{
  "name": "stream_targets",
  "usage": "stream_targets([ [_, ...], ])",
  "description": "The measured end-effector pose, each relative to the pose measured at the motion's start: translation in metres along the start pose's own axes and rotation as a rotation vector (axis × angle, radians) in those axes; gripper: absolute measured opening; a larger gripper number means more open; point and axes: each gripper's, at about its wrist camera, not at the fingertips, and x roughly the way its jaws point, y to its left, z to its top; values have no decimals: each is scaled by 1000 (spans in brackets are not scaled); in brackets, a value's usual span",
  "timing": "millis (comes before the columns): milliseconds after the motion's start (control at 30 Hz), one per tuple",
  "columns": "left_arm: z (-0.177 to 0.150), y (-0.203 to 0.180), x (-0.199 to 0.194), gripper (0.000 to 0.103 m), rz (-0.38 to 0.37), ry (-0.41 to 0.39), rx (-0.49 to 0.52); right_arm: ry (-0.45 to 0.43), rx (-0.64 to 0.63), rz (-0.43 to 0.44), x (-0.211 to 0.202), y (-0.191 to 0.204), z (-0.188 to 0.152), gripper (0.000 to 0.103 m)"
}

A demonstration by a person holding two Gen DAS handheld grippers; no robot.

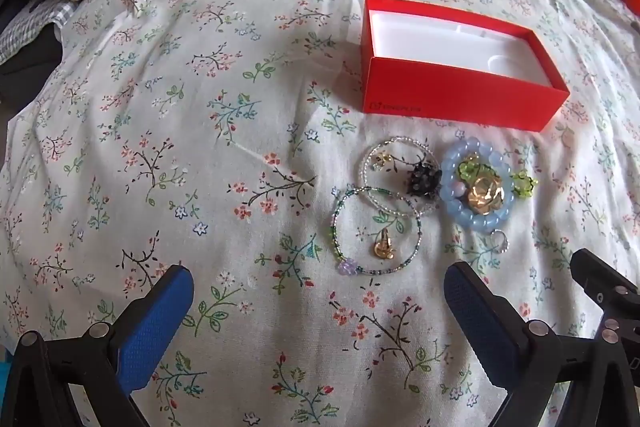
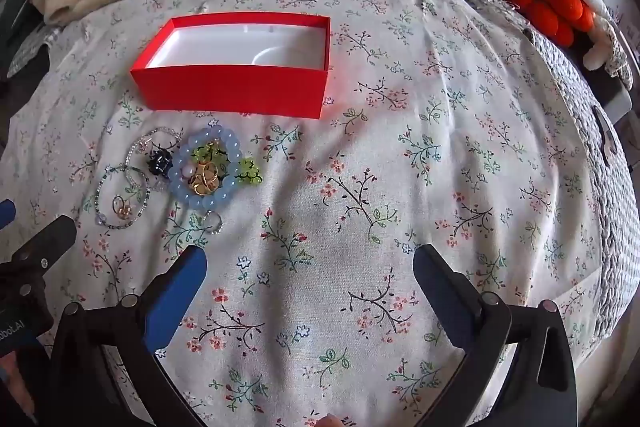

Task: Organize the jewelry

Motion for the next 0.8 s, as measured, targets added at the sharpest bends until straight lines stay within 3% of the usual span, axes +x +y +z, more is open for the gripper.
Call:
stream_targets([
  [800,4,3,1,103,1,1,0,-11,2,-1,-1,-2,-1,103],
])
